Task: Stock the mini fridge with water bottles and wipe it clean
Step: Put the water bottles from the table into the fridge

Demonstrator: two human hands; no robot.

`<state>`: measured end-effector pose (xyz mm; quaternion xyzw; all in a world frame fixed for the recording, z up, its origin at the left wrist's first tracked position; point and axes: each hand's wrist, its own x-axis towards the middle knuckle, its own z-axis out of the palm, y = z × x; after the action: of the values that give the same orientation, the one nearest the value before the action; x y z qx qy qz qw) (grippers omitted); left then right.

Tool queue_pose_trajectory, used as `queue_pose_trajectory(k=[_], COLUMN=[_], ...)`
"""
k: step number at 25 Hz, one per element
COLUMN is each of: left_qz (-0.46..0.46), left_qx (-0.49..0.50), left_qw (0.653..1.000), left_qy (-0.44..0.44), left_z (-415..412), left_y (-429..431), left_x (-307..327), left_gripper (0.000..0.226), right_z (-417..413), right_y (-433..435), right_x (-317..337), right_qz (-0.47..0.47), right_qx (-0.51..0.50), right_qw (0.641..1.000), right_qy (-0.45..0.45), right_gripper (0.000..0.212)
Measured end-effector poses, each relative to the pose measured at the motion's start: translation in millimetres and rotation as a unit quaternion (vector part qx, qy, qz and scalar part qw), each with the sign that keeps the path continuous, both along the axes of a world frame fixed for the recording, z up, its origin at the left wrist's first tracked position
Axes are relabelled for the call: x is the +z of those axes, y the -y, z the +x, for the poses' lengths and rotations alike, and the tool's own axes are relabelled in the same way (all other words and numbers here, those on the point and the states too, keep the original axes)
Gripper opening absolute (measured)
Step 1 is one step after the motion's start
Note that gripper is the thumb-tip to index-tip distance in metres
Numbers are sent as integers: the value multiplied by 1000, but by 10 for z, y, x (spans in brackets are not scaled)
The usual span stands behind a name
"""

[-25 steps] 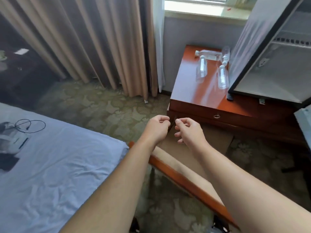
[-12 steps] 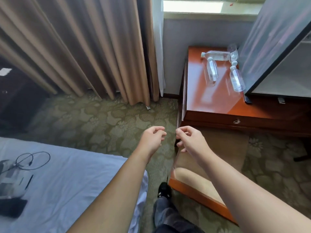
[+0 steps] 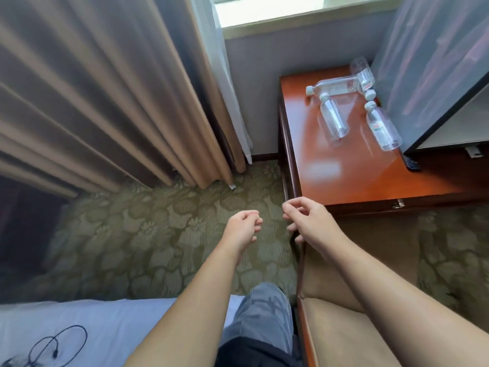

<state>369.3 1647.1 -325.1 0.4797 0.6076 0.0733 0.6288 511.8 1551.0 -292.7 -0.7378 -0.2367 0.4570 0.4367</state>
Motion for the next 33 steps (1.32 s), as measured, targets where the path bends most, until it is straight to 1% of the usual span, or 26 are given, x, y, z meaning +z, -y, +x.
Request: queue_pose_trajectory(k=[3,5,8,10,12,15,18,20,23,25,26,27,29,31,33], left_qz=[-12,-16,-22,-28,-18,-3,-7,-8,9,17,15,3,9,23,-19], left_qx=[-34,-58,-100,-144,-191,-246,-239,-250,-280,-286,-286,-271,-227,-221,-236], left_qw=[998,996,989,979,966,948,948,947,939,930,924,927,947,955,960], left_qy=[-44,-71,-110,-145,-174,-202,-208,-202,-202,-230,-252,-258,-227,-196,-152], left_z=[41,114,257,405,555,661,710,767,925,1020,1019,993,890,757,629], left_y=[-490,-960,-1810,-2495,-3150,-3855,-4290,-4500,-4778,-4951,-5008,-5004,-4847,-4530,-4202], left_x=[-262,-550,-1235,-1992,-2818,-4046,-5278,-6085,-7091,-7649,-7842,-7968,-7913,-7501,-6825], left_gripper=[21,21,20,24,35,45,51,56,68,75,76,73,58,38,27], right_z=[47,79,95,113,169,198,237,276,356,371,371,365,339,305,279], right_y=[-420,-785,-1575,-2319,-3089,-3923,-4360,-4548,-4618,-4582,-4547,-4504,-4416,-4316,-4231], right_x=[-208,-478,-1104,-1788,-2580,-3845,-5090,-5905,-6832,-7295,-7442,-7557,-7551,-7234,-6648], right_qz=[0,-10,-38,-64,-78,-100,-120,-130,-137,-144,-149,-156,-169,-191,-219], right_qx=[-10,-40,-72,-88,-95,-116,-117,-119,-140,-135,-128,-125,-129,-129,-129], right_qw=[1000,999,996,994,992,988,985,983,978,978,978,978,975,971,966], right_qy=[-15,-24,-31,-32,-36,-34,-34,-49,-65,-65,-65,-66,-66,-60,-56], right_gripper=[13,12,10,10,8,6,5,6,9,11,12,12,13,13,12])
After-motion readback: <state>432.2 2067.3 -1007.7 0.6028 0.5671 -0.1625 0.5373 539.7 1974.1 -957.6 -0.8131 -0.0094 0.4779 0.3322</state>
